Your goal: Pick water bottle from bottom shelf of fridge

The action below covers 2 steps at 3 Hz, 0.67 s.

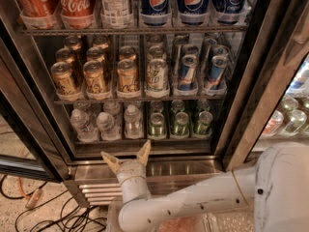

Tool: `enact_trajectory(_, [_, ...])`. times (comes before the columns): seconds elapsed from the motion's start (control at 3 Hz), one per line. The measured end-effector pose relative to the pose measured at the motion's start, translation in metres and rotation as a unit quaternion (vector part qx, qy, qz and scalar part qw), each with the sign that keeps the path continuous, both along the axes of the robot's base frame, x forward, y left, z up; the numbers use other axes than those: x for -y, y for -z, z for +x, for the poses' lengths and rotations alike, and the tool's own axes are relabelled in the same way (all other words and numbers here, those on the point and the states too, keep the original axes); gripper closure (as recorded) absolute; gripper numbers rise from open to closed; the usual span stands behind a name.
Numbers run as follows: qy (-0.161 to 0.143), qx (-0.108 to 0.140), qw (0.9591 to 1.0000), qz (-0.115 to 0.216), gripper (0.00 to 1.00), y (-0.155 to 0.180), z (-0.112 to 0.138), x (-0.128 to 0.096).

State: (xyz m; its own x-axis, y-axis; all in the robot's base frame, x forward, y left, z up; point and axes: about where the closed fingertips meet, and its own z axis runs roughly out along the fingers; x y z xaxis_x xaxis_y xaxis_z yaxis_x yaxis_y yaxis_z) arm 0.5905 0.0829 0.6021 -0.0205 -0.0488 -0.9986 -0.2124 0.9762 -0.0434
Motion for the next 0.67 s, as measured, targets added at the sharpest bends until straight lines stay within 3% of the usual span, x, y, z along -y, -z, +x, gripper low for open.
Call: enact_trajectory(0.67, [-0.007,-0.002,0.9999,0.015,0.00,0.0020,-0.0015,-0.0055])
